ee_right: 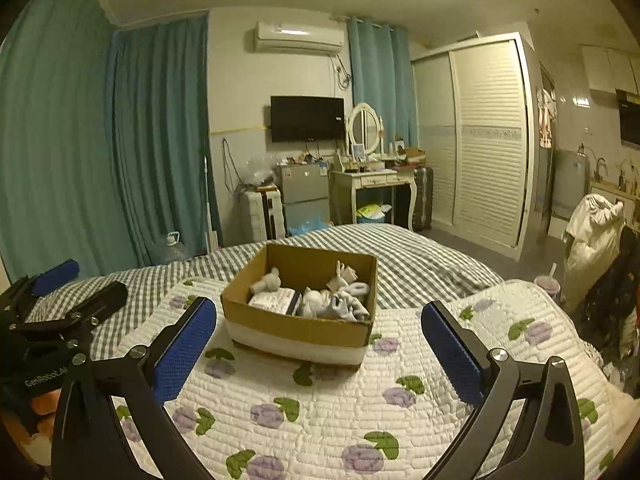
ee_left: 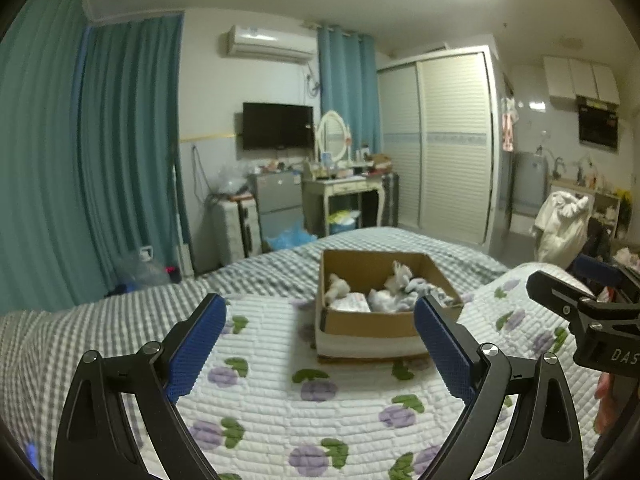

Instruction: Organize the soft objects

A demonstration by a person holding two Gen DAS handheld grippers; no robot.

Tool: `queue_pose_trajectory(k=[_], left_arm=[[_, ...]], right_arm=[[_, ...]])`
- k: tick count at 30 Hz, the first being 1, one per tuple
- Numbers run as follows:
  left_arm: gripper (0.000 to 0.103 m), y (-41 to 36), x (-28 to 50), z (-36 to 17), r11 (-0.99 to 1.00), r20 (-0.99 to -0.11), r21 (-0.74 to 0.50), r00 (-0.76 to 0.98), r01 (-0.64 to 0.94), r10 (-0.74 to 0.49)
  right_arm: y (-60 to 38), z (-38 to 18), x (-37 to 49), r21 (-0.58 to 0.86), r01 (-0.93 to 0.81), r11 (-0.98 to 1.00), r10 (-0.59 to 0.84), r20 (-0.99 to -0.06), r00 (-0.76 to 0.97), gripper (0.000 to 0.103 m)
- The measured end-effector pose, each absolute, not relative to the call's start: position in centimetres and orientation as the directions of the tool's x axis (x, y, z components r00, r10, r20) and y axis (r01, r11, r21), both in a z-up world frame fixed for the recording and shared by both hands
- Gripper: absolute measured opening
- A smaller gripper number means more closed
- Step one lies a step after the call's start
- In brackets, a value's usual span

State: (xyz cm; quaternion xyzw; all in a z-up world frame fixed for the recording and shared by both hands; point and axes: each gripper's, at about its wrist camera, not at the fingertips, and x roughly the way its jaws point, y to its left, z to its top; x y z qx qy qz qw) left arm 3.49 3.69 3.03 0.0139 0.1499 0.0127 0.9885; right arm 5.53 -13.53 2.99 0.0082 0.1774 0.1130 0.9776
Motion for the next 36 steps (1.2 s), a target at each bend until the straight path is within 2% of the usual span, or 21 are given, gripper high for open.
queue_pose_trajectory(k=[19, 36], left_arm=[[0.097, 4.0, 3.8, 1.7, 1.0, -0.326, 0.007, 0.946, 0.008, -0.005], [0.097, 4.1, 3.5, 1.6, 1.0, -0.313, 0.013, 0.95, -0.005, 0.009]], right_arm=[[-13.9, 2.7, 5.4, 0.039, -0.183, 0.982, 0.185, -0.354, 0.917, 0.103], [-13.9, 2.3, 5.4, 0.029, -0.172, 0.985, 0.171, -0.358, 0.918, 0.103]])
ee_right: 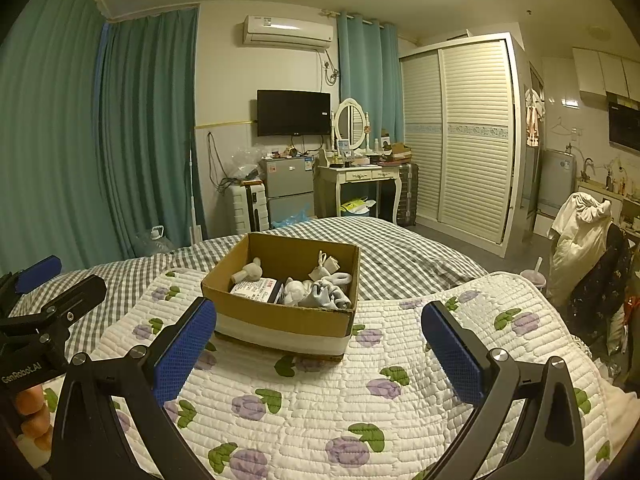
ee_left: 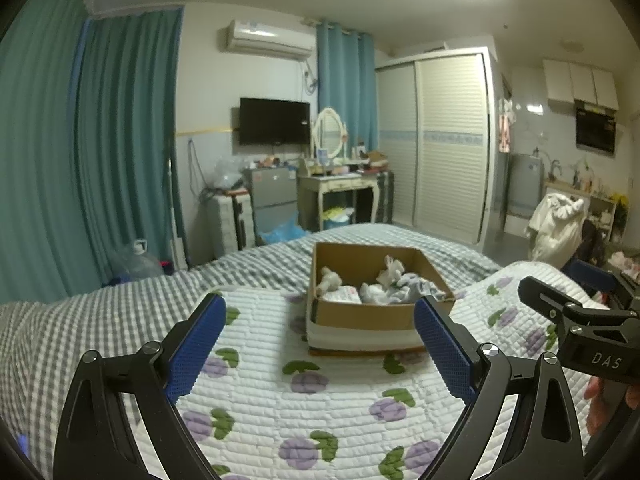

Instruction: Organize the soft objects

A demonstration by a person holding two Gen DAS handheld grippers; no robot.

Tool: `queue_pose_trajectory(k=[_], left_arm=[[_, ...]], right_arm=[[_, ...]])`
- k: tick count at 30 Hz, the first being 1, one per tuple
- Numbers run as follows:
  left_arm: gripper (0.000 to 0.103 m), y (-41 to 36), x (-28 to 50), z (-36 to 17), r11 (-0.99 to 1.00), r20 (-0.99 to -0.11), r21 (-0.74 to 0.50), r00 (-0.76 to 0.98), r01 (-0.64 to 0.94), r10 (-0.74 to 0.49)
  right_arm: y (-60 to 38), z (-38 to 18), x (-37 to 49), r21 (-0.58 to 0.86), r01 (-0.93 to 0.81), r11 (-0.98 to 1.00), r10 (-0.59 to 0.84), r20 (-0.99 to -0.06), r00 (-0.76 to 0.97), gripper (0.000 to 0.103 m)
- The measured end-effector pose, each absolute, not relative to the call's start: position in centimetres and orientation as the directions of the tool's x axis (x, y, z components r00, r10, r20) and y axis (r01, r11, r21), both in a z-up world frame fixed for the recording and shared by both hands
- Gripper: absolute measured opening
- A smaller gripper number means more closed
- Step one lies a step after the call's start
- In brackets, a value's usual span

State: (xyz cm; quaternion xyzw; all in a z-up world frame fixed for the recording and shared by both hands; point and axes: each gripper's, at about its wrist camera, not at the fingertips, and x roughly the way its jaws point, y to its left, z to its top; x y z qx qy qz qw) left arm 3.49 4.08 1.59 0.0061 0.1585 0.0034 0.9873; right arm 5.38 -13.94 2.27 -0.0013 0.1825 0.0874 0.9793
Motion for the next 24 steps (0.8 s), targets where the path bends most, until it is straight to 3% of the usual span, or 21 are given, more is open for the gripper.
queue_pose_trajectory(k=[24], left_arm=[[0.097, 3.96, 3.52, 1.64, 1.0, -0.307, 0.021, 0.952, -0.007, 0.013]], right_arm=[[-13.92, 2.14, 5.24, 0.029, -0.171, 0.985, 0.17, -0.36, 0.917, 0.103]])
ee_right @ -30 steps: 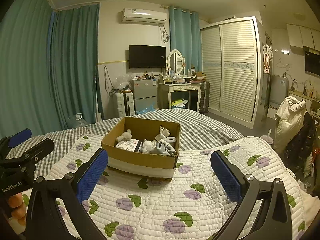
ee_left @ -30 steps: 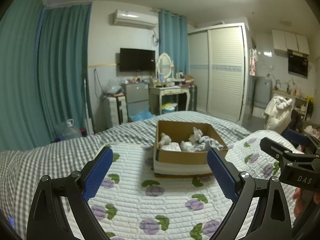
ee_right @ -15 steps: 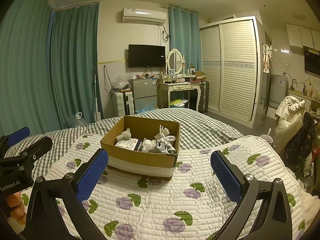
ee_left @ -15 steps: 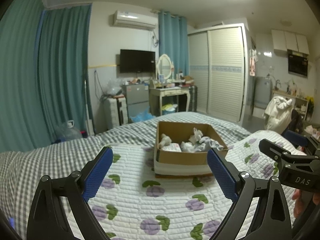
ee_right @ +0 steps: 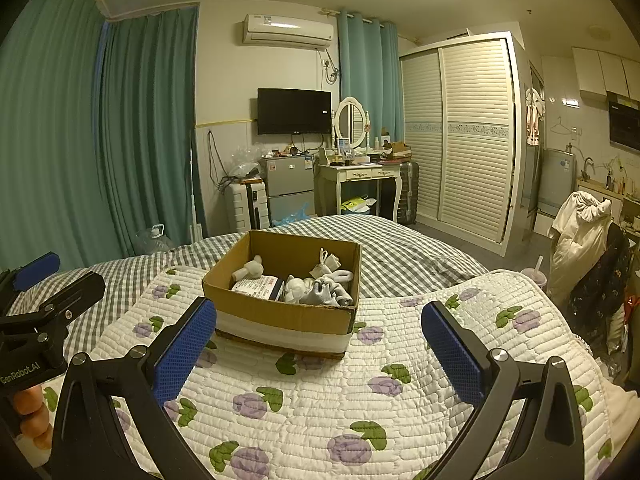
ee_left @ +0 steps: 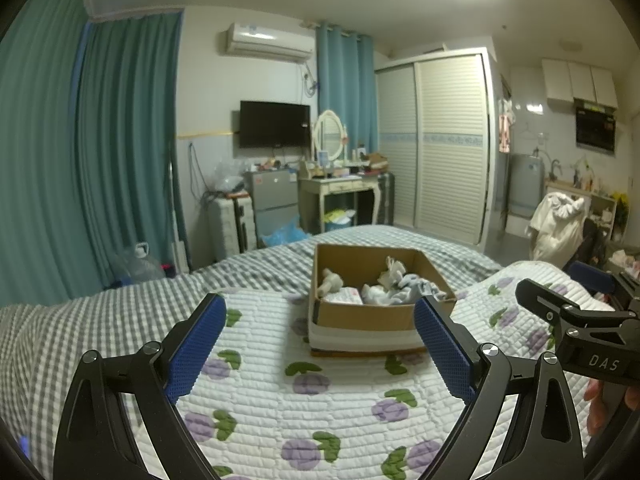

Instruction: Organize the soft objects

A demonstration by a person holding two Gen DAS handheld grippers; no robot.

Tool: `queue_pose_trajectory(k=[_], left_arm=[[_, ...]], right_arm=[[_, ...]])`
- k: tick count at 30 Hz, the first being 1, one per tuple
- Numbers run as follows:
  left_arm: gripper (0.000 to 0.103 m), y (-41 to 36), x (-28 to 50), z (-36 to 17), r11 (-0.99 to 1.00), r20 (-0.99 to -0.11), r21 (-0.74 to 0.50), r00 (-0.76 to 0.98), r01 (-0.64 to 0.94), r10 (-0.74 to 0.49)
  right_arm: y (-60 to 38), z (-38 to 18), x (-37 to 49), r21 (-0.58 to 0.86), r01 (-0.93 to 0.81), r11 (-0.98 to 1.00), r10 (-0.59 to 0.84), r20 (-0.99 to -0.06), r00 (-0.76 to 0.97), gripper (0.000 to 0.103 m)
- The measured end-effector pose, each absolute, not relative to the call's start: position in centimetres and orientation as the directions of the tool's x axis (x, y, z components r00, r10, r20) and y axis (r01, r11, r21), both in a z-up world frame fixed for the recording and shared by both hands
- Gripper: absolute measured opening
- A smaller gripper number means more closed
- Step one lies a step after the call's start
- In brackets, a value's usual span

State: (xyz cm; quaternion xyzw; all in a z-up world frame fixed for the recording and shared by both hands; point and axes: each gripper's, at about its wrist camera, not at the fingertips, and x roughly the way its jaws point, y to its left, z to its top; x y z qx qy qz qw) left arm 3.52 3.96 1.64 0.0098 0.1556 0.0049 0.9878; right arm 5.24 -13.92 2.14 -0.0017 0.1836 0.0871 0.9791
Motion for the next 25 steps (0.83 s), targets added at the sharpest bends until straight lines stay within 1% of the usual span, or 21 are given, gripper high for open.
queue_pose_trajectory(k=[25], left_arm=[[0.097, 3.98, 3.49, 1.4, 1.0, -0.313, 0.014, 0.95, -0.001, 0.005]], right_arm=[[-13.73, 1.85, 5.12, 0.031, -0.168, 0.985, 0.167, -0.371, 0.913, 0.103]])
